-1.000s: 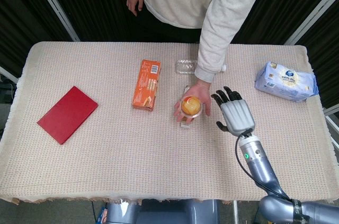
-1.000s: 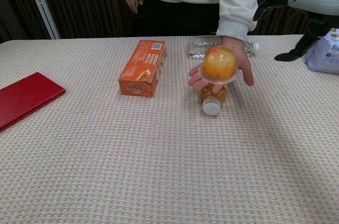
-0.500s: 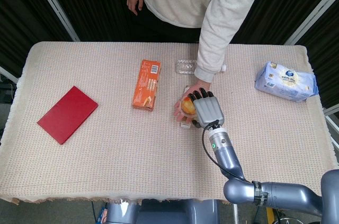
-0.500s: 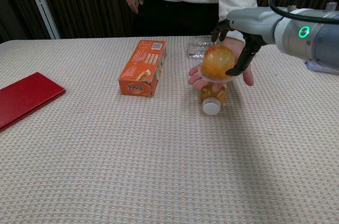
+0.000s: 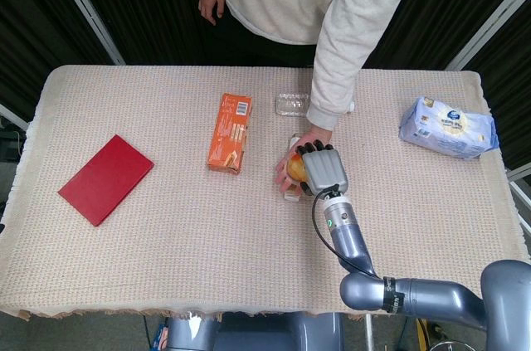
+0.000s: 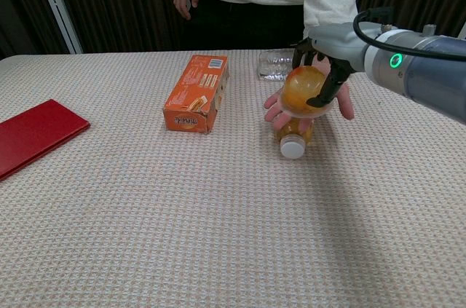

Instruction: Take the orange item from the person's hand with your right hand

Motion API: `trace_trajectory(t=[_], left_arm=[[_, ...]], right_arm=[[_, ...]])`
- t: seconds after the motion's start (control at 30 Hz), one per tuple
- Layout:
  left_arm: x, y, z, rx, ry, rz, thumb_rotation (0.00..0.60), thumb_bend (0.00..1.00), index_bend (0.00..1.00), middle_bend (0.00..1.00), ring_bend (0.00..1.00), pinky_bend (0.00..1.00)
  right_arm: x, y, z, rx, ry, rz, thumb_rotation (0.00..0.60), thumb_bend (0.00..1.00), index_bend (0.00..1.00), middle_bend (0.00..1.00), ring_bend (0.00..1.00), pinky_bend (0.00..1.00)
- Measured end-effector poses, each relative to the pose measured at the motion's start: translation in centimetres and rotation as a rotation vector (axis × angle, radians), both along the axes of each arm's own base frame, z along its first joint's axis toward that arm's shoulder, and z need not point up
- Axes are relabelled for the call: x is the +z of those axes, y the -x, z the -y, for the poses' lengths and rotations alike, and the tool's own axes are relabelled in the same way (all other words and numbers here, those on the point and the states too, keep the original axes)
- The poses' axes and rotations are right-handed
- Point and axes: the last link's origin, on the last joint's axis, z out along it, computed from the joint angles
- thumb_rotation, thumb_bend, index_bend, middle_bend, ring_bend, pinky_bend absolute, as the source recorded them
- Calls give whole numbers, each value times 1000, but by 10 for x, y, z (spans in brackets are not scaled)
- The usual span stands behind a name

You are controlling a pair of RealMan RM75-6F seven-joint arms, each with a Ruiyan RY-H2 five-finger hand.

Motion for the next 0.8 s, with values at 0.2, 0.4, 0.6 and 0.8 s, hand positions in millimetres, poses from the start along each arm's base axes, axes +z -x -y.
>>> trace_trajectory(t=[0.2, 0.4, 0.6, 0.8], left_arm=[[0, 0, 0, 1, 0, 0, 600, 152, 10, 0, 0, 0], [-1, 1, 0, 5, 3, -1, 600, 152, 23, 0, 0, 0], [-1, 1, -1, 6, 4, -1, 600, 152, 24, 0, 0, 0], [-1, 0, -1, 6, -2, -3, 600, 151, 24, 0, 0, 0]], right_arm=[[-9, 2, 2, 31, 15, 0, 600, 357, 650, 598, 516, 609], [-10, -4, 0, 93, 45, 33, 600, 374, 718, 645, 560, 647], [0, -10, -7, 131, 49, 62, 600, 373, 720, 646, 561, 647], [27, -10, -20, 166, 57, 65, 600, 375, 720, 646, 562, 648]])
